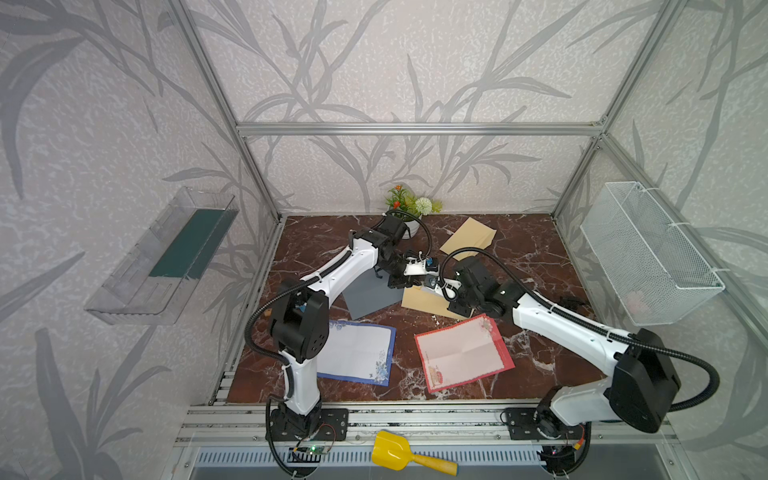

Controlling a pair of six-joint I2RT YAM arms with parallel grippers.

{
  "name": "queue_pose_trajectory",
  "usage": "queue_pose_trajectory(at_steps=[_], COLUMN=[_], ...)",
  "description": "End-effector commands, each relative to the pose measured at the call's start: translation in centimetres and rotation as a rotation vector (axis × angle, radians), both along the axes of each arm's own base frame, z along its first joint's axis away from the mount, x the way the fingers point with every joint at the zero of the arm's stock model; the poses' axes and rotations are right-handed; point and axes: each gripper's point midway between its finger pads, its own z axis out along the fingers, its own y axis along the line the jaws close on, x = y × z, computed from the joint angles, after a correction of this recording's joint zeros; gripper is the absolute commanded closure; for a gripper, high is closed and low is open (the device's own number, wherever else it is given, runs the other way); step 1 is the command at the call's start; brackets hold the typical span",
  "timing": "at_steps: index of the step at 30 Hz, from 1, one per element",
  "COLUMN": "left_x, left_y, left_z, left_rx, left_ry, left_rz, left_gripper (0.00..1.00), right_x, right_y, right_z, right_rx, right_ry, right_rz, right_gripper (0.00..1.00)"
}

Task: Fold the letter paper in half and place it into the envelope
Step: Place the letter paper in the envelope.

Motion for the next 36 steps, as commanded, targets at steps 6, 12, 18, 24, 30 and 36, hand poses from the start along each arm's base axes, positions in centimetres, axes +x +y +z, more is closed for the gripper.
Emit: queue_pose_trajectory(at_steps=[6,12,18,24,30,36], left_x=[-0.3,-0.4,-0.4,-0.5,-0.5,-0.4], left_y=[-0.3,-0.4,-0.5,-0.5,-0.6,-0.5], left_z=[0.7,0.9,0.9,1.1,1.1,1.0], left_rx=[-0.023,-0.029,-0.029,-0.038,-0.041,-0.040], left_ry=[0.021,0.030,0.045,0.047,0.048,0.052], left_rz=[-0.017,-0.018,-0.018,-0.021,-0.021,-0.020], left_gripper=[1.00,1.00,1.00,1.00,1.00,1.00], right_x=[0.2,0.4,0.7,1.0,1.2,1.4], right_y=[0.0,0.1,0.3,0.6,0.9,1.3], right_z=[-0.3,-0.9,-1.2,-1.9,-2.7,-3.2], right_rx=[-0.002,-0.014,-0.004,0.011,0.002,0.002], right_ry=[0.005,0.020,0.028,0.045,0.058,0.075], right_rz=[-0.018,-0.025,-0.043,-0.069,-0.077,-0.081], right_gripper=[0.96,0.96,0.95,0.93,0.92,0.90])
